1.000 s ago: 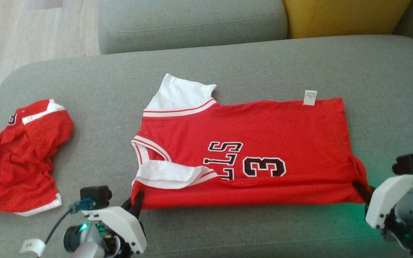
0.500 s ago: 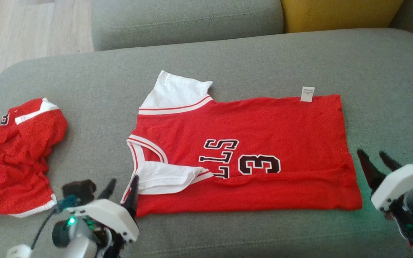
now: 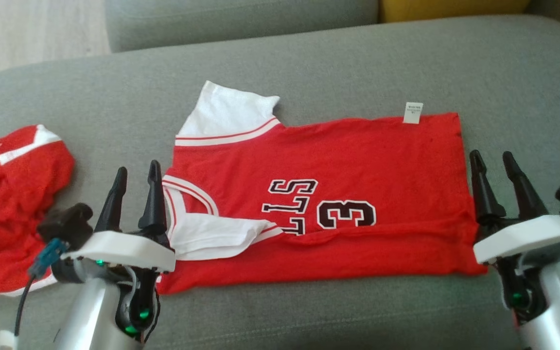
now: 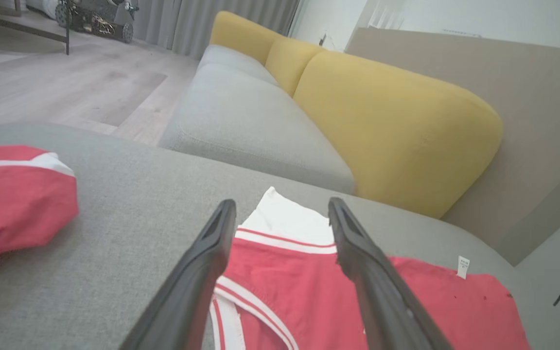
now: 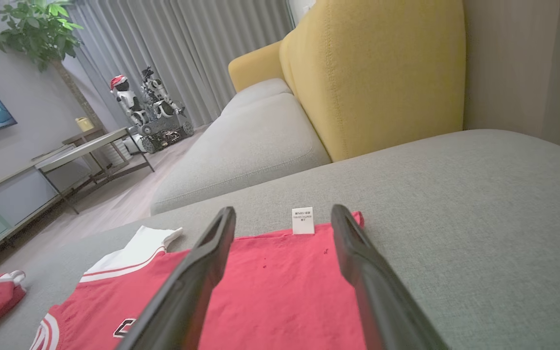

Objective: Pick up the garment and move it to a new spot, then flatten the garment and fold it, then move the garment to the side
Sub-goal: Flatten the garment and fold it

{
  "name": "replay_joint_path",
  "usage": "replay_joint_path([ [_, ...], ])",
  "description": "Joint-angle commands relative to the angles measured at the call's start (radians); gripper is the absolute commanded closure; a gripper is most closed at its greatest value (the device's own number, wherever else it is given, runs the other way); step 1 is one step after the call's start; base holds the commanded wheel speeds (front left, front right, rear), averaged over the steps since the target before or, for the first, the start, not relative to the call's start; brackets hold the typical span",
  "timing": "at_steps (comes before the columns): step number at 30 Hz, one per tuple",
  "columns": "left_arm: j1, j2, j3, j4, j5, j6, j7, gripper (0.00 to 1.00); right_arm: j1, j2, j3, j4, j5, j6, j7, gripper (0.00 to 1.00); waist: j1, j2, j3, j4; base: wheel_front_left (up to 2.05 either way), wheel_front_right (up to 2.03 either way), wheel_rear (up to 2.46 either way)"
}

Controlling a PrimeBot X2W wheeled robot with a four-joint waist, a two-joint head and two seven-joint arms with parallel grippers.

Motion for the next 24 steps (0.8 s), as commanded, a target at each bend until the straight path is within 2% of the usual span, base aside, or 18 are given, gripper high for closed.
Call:
replay_joint_path([
  [1,-0.062,0.014,0.031,-0.019,0.015,-0.005,-0.011,0.00,-0.021,-0.001,0.016,-0.036,-0.010,0.007,-0.019,0.00,0.0000,0.0000,0.019,-0.016,0.00,0.00,0.00],
  [7,-0.187,0.077,-0.017,0.046,0.071,-0.040,0.057,0.00,-0.078,0.028,0.029,-0.049,-0.050,0.007,-0.044,0.00,0.0000,0.0000,0.108,-0.069,0.00,0.00,0.00],
  [14,-0.443,0.190,-0.041,0.148,0.063,-0.099,0.279,0.00,-0.174,0.041,0.079,-0.056,-0.098,0.007,-0.031,0.00,0.0000,0.0000,0.217,-0.152,0.00,0.00,0.00],
  [15,-0.443,0.190,-0.041,0.148,0.063,-0.099,0.279,0.00,-0.174,0.041,0.079,-0.056,-0.098,0.007,-0.031,0.00,0.0000,0.0000,0.217,-0.152,0.00,0.00,0.00],
  [20,-0.599,0.268,-0.072,0.242,0.026,-0.124,0.444,0.00,-0.246,0.044,0.132,-0.048,-0.102,0.007,-0.031,0.00,0.0000,0.0000,0.268,-0.214,0.00,0.00,0.00],
  [24,-0.691,0.327,-0.107,0.305,0.033,-0.128,0.528,0.00,-0.303,0.057,0.174,-0.038,-0.102,0.007,-0.033,0.00,0.0000,0.0000,0.303,-0.258,0.00,0.00,0.00],
])
